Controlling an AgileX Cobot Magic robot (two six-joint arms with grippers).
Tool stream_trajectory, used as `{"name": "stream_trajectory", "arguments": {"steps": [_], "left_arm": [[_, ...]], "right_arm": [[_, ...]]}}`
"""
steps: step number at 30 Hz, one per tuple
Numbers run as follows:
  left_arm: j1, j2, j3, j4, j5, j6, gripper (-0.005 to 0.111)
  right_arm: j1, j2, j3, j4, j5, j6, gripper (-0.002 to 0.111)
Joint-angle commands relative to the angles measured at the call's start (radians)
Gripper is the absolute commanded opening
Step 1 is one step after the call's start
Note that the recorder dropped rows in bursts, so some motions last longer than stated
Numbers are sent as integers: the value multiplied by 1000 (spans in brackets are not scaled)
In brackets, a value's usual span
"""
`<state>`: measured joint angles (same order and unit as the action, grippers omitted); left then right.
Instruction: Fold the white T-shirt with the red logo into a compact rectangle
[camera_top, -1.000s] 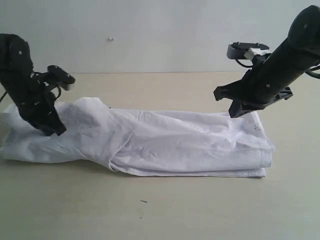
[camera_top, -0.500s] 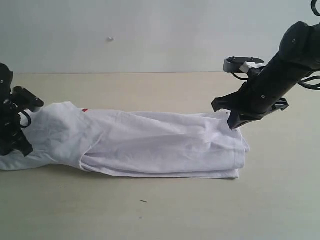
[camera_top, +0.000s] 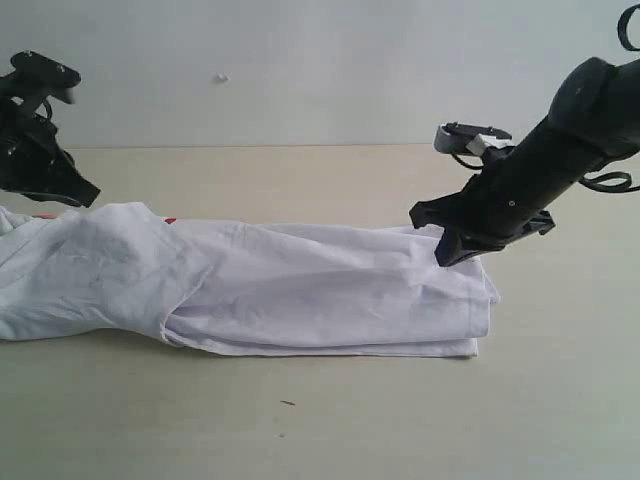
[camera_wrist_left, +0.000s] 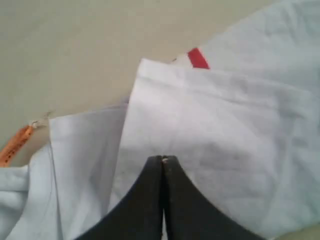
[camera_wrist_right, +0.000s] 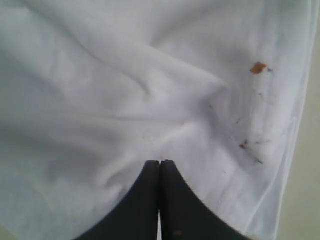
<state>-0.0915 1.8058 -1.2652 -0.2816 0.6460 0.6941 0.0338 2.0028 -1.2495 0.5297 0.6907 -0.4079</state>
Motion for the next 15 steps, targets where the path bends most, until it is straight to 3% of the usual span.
{"name": "stream_trajectory", "arguments": {"steps": [1, 8, 15], "left_arm": [[2, 25, 20, -41, -25, 9, 0], [23, 163, 33, 101, 1, -67, 0], [62, 255, 33, 303, 51, -256, 0]], "right_arm": [[1, 45, -3, -67, -74, 9, 0], [1, 92, -3, -297, -111, 229, 0], [1, 99, -5, -296, -89, 231, 0]]}}
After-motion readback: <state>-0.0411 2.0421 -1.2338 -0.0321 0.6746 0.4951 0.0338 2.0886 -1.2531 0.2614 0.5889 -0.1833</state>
